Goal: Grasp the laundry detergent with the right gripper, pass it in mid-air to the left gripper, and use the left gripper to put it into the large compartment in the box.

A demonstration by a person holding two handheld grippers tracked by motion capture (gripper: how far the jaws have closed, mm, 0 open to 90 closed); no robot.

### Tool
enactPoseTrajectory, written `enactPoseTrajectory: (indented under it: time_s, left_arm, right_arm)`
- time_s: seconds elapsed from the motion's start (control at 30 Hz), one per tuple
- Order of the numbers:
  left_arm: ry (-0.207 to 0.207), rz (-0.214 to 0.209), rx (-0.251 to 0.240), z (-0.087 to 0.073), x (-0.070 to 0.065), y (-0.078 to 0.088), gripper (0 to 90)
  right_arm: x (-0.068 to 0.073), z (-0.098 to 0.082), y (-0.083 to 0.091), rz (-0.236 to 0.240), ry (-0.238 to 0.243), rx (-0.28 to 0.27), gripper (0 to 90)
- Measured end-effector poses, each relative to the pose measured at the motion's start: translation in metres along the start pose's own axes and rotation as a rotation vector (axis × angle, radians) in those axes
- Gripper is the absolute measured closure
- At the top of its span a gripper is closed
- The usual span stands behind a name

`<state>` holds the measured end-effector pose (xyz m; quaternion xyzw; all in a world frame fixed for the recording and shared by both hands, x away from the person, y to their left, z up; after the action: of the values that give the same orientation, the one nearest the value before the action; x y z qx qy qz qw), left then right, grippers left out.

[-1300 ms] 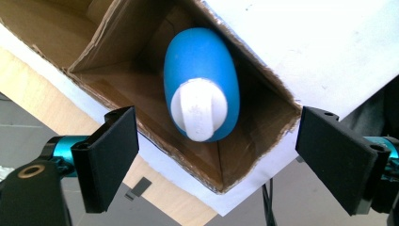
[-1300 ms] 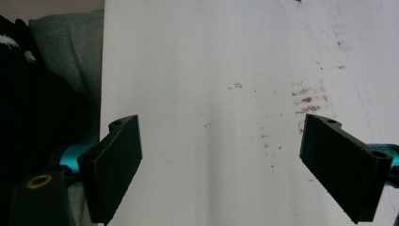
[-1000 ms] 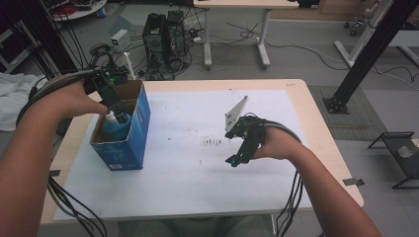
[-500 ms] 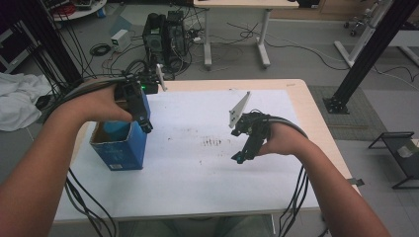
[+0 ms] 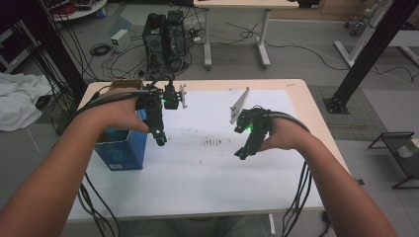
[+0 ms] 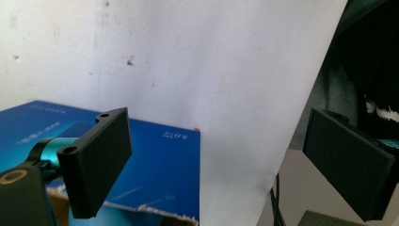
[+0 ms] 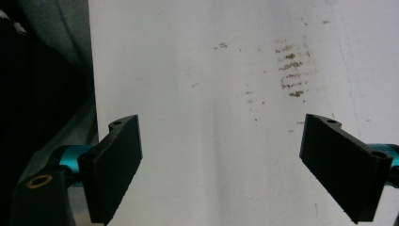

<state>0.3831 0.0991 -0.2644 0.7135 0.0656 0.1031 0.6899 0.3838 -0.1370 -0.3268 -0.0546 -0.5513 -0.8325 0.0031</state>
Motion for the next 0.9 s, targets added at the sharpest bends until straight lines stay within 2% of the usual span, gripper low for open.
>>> enactPoseTrajectory:
  time_s: [0.17, 0.33, 0.53, 0.73, 0.9]
  left_arm:
    - [-0.036, -0.006, 0.035, 0.005, -0.001, -0.016, 8.5]
    - [-0.030, -0.016, 0.047, 0.007, 0.002, -0.028, 8.5]
    - [-0.031, -0.030, 0.025, 0.008, 0.004, -0.032, 8.5]
    - [-0.031, -0.037, 0.027, 0.010, 0.006, -0.036, 8.4]
    - [-0.036, -0.025, 0.014, 0.011, 0.007, -0.034, 8.5]
  right_arm:
    - [-0.001, -0.001, -0.001, 0.011, -0.003, 0.038, 12.5]
    - [-0.004, -0.005, -0.002, 0.011, -0.014, 0.072, 12.5]
    - [-0.006, -0.007, -0.001, 0.018, -0.021, 0.074, 12.5]
    - [-0.009, -0.008, -0.002, 0.020, -0.026, 0.086, 12.5]
    - [-0.008, -0.006, -0.003, 0.021, -0.021, 0.084, 12.6]
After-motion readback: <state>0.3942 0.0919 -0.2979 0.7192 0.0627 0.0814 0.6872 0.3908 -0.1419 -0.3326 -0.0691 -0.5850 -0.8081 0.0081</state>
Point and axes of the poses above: each handheld gripper's, and its own axes: y roughly backward along the jaws, z roughly out of its top, x roughly to its left, the point moved 4 cm from there along -y, roughly forward along the jaws, and after that the axes turned 3 degrees about z, right-handed, at the moved point
